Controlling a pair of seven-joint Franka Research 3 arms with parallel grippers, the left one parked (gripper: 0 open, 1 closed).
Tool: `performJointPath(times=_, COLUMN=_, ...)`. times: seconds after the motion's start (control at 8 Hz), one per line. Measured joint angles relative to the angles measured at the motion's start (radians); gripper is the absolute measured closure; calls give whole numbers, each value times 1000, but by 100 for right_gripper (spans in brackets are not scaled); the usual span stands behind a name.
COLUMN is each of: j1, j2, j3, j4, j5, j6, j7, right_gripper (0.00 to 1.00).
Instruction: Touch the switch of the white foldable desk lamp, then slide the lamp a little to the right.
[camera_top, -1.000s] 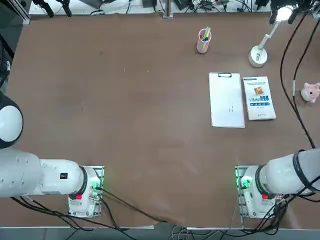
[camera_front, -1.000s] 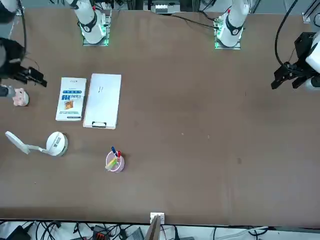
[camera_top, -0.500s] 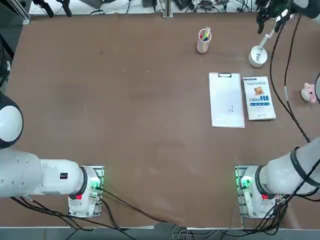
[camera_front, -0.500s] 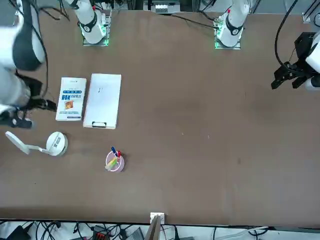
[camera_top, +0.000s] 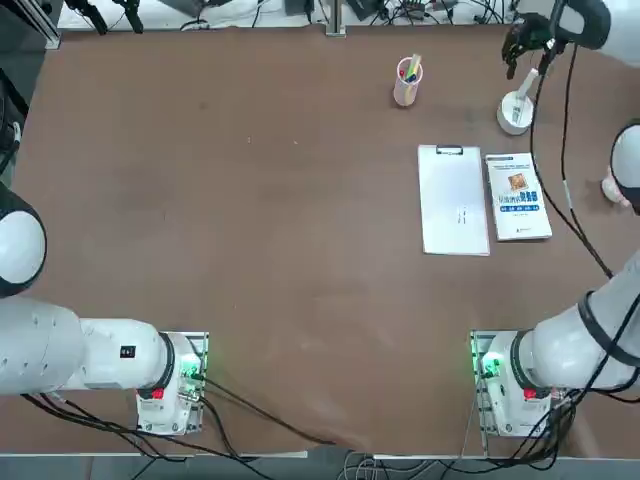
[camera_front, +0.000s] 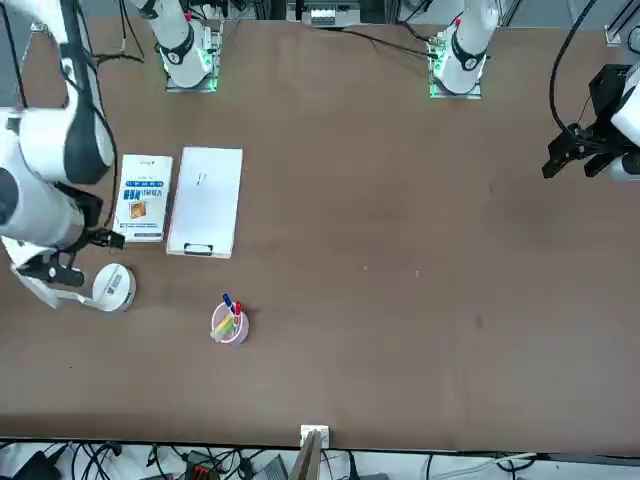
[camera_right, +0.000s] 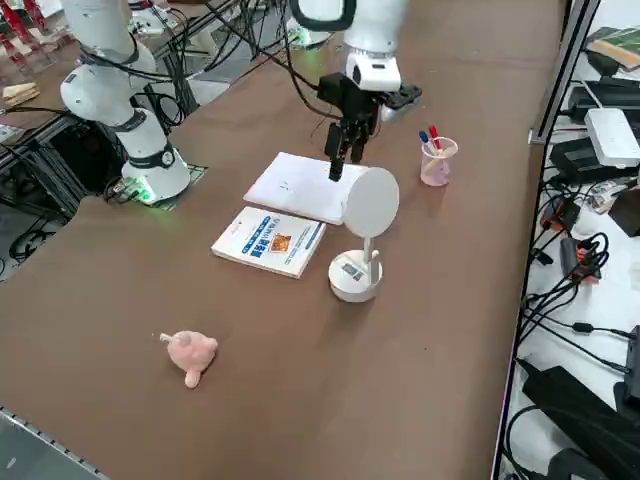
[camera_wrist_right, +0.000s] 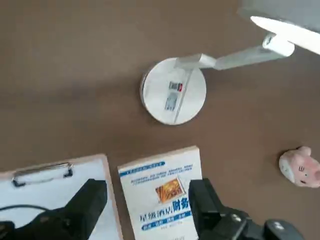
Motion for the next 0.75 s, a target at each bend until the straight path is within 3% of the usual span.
performJointPath(times=0.75, j1=41, j2=150, j3=-2, j4=-1, j5=-207, j6=115, j7=124, right_gripper=0)
